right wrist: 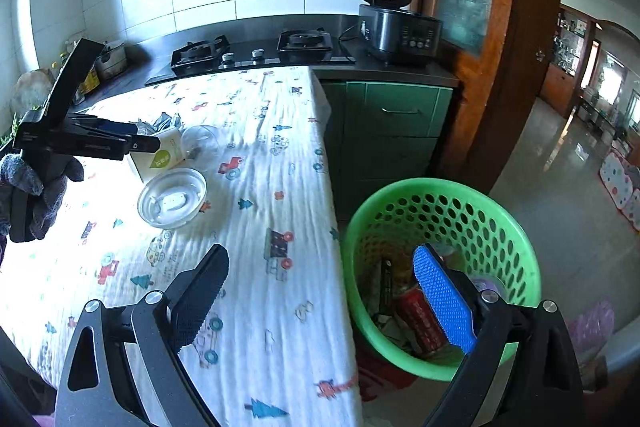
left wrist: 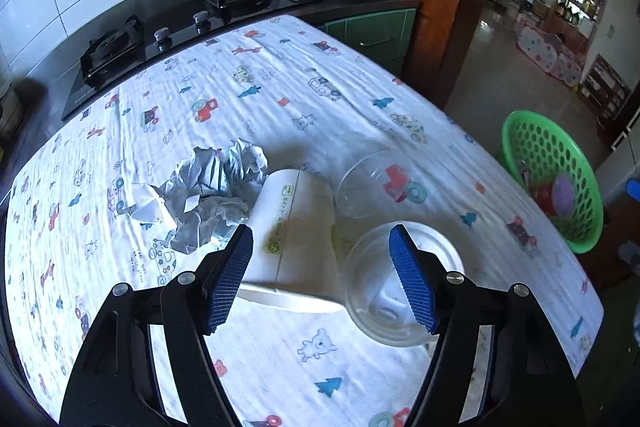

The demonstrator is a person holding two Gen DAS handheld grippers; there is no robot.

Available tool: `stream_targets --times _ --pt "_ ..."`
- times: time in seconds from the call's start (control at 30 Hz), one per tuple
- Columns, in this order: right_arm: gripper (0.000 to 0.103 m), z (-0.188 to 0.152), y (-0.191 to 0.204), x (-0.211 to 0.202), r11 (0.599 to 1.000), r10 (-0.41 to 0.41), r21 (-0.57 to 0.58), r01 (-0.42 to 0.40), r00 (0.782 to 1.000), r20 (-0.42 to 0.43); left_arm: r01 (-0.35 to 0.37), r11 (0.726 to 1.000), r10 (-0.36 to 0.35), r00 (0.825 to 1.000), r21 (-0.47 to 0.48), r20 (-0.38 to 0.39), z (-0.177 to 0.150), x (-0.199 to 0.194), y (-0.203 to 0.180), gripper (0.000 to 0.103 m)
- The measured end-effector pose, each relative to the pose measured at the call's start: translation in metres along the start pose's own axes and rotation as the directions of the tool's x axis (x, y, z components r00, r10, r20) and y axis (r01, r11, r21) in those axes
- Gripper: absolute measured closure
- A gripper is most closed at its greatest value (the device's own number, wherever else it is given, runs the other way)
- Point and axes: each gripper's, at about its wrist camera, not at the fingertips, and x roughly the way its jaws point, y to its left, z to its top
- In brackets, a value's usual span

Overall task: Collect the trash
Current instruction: 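Grasp the white paper cup with the left gripper, then grasp the white plastic lid with the right gripper while the left gripper holds the cup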

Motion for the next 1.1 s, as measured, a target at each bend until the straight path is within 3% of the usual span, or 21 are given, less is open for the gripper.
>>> stream_targets --times 0.4,0.5,0.77,1.1 --pt "0.012 0.009 0.016 0.029 0.999 0.052 -0.003 -0.052 0.998 -0.041 -0.046 0.999 0.047 0.998 0.018 -0.044 0.0 0.016 0.014 0.034" --pt "0.012 0.012 0.023 0.033 0.998 0.062 -0.012 -0.063 0.997 -0.046 -0.049 0.999 0.051 0.997 0.021 -0.065 -0.001 0.023 0.016 0.039" --pt "0.012 0.024 0.041 0.049 0.994 0.108 -0.021 -0.109 0.993 -0.057 -0.061 0.998 0.061 0.998 0.034 -0.005 -0.009 0.007 0.015 0.042" --pt "0.017 0.03 0.085 0.076 0.98 0.192 -0.039 -0.197 0.976 -0.099 -0.03 0.999 0.031 0.995 -0.014 0.092 -0.026 -0.049 0.035 0.043"
